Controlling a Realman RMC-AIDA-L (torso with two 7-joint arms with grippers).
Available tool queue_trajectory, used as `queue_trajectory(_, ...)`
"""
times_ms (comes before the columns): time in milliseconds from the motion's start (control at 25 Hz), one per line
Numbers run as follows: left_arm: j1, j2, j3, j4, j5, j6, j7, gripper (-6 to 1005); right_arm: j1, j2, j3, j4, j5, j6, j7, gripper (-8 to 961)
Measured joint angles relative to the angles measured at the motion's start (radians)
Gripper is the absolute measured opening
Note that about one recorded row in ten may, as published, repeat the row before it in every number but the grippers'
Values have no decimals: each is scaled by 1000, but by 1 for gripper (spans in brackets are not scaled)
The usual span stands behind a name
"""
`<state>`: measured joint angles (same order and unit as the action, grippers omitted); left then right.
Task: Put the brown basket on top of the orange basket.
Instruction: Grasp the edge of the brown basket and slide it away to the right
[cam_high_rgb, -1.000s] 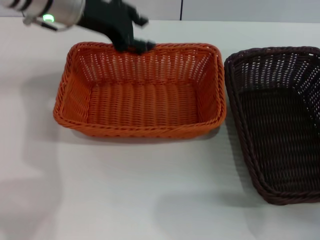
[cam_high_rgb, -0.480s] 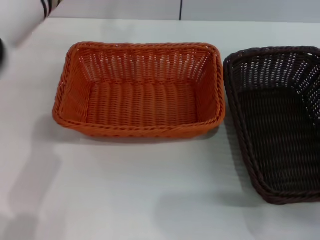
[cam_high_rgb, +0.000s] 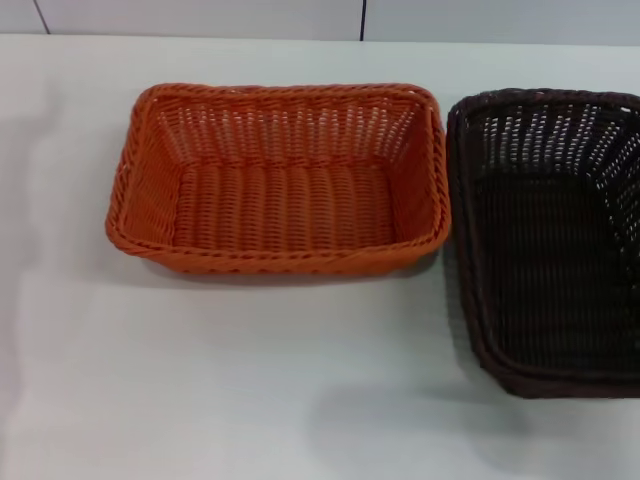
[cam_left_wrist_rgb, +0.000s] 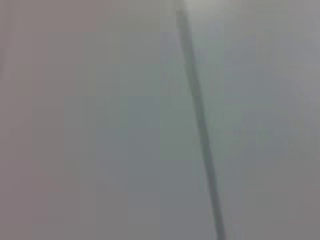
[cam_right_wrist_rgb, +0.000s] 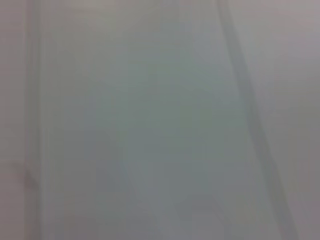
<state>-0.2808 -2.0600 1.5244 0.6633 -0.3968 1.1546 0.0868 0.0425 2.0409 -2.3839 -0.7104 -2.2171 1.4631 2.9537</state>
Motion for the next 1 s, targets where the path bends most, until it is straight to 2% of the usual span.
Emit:
queue_trajectory(40, 5, -1, -38, -94, 12, 51, -99, 846, -7, -18, -2, -54, -39, -46, 0, 768)
queue_trajectory(120, 9, -2, -50, -131, 15, 70, -118, 846, -20, -73, -5, -219, -113, -207, 0, 768)
queue_trajectory(160, 11, -2, -58, -163, 16, 87, -119, 846, -25, -101, -4, -311, -149, -315, 1, 768)
queue_trajectory(200, 14, -3, -63, -193, 17, 99, -114, 846, -25, -140, 8, -419, -184, -462, 1, 768)
queue_trajectory(280, 19, -2, -67, -243, 19, 119, -105, 846, -22, -188, 56, -609, -208, -751, 0, 768)
queue_trajectory(360, 20, -3, -67, -291, 25, 135, -91, 845, -18, -207, 146, -789, -212, -1060, 0, 768)
queue_trajectory(400, 18, -3, -67, -306, 26, 139, -86, 845, -14, -203, 207, -874, -214, -1213, -1, 767)
queue_trajectory(440, 15, -4, -67, -329, 27, 148, -78, 845, 3, -159, 349, -1006, -220, -1528, -10, 765)
queue_trajectory(480, 15, -4, -67, -329, 27, 148, -78, 845, 3, -159, 349, -1006, -220, -1528, -10, 764)
queue_trajectory(520, 13, -4, -67, -340, 27, 152, -76, 845, 24, -121, 434, -1059, -222, -1687, -19, 763)
queue_trajectory(600, 12, -5, -68, -358, 26, 159, -72, 845, 88, -29, 617, -1130, -221, -2008, -62, 760)
queue_trajectory(640, 8, -7, -68, -372, 26, 166, -69, 845, 166, 27, 771, -1160, -207, -2316, -121, 759)
queue_trajectory(680, 6, -7, -68, -379, 28, 168, -68, 845, 216, 35, 835, -1169, -190, -2470, -142, 757)
queue_trajectory(720, 6, -7, -68, -379, 28, 168, -68, 845, 216, 35, 835, -1169, -190, -2470, -142, 756)
queue_trajectory(880, 3, -6, -70, -398, 26, 172, -64, 845, 379, 2, 1010, -1152, -68, -2987, -225, 751)
queue_trajectory(1000, -1, -6, -71, -402, 26, 164, -62, 845, 453, 5, 1119, -1137, -47, -3293, -345, 747)
